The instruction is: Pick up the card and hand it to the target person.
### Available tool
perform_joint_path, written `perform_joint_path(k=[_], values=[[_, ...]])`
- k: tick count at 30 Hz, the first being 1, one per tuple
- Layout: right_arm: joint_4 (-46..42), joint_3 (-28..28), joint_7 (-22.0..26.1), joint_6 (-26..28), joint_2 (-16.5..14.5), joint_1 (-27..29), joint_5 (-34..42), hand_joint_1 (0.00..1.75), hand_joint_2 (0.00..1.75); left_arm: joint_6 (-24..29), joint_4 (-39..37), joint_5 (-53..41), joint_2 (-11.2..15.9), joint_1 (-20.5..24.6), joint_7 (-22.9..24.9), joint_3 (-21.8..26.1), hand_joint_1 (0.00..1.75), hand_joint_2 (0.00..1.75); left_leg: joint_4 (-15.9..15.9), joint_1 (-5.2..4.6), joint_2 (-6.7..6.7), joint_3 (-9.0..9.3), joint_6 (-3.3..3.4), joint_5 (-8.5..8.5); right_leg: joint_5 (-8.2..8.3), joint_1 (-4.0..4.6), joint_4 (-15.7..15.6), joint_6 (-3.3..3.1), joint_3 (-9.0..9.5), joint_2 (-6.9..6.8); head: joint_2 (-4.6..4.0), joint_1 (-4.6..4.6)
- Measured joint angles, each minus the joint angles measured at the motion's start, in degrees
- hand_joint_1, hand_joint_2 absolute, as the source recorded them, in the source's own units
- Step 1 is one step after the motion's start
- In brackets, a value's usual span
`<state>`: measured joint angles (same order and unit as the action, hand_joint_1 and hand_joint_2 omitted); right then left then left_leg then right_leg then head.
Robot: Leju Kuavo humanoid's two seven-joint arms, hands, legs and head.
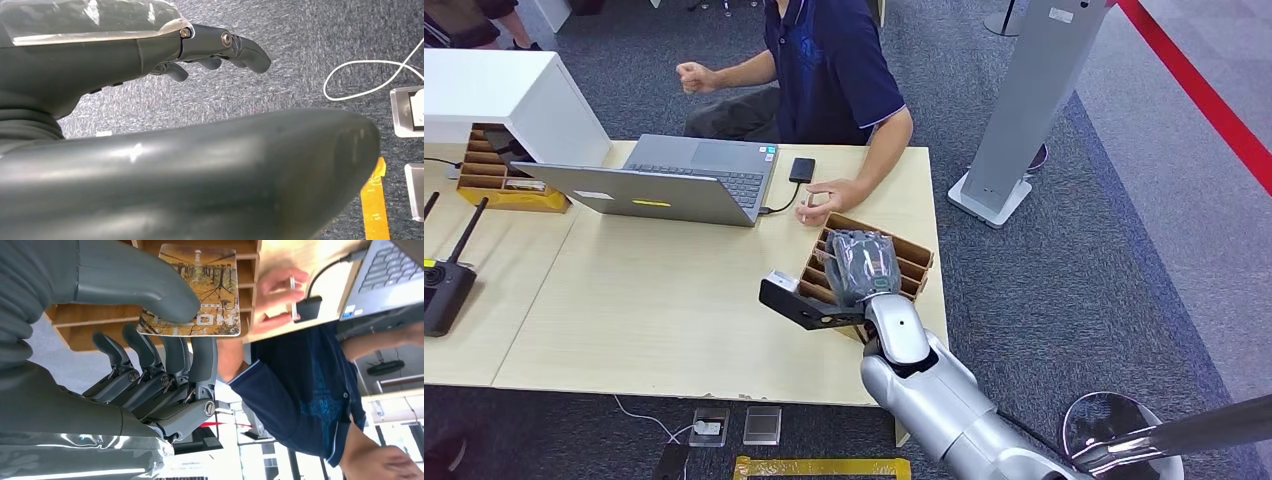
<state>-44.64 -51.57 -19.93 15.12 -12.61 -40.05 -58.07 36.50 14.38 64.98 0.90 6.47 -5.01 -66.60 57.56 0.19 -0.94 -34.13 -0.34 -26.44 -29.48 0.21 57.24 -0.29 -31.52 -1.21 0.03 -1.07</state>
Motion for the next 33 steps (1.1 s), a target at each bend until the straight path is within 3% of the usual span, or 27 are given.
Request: perform_joint_path(k=[15, 27, 33], values=[[-11.33, 3.69, -4.21, -2.01, 5.6, -1.12, -1.29, 1.54, 1.75, -0.79, 0.0, 0.31, -0.09, -0.18, -0.64, 0.02, 0.0, 0.0, 0.0, 0.0, 0.0, 0.0, 0.0, 0.0, 0.01, 0.0, 0.0, 0.0, 0.0, 0.0, 0.0, 0.01], [-13.72, 8.18, -3.29, 1.03, 8.72, -8.08, -6.01, 1.42, 1.75, -2.3, 0.0, -0.53, -0.09, -0.17, -1.74, 0.0, 0.0, 0.0, 0.0, 0.0, 0.01, -0.01, 0.0, 0.0, 0.03, 0.0, 0.0, -0.01, 0.0, 0.0, 0.0, 0.01], [-11.18, 8.93, 0.22, 7.01, 8.88, -12.55, -7.11, 1.34, 1.75, -2.89, 0.0, -1.31, -0.09, -0.14, -2.28, 0.0, 0.0, 0.0, 0.0, 0.0, 0.01, -0.01, 0.0, 0.0, 0.03, 0.0, 0.0, -0.01, 0.0, 0.0, 0.0, 0.01]])
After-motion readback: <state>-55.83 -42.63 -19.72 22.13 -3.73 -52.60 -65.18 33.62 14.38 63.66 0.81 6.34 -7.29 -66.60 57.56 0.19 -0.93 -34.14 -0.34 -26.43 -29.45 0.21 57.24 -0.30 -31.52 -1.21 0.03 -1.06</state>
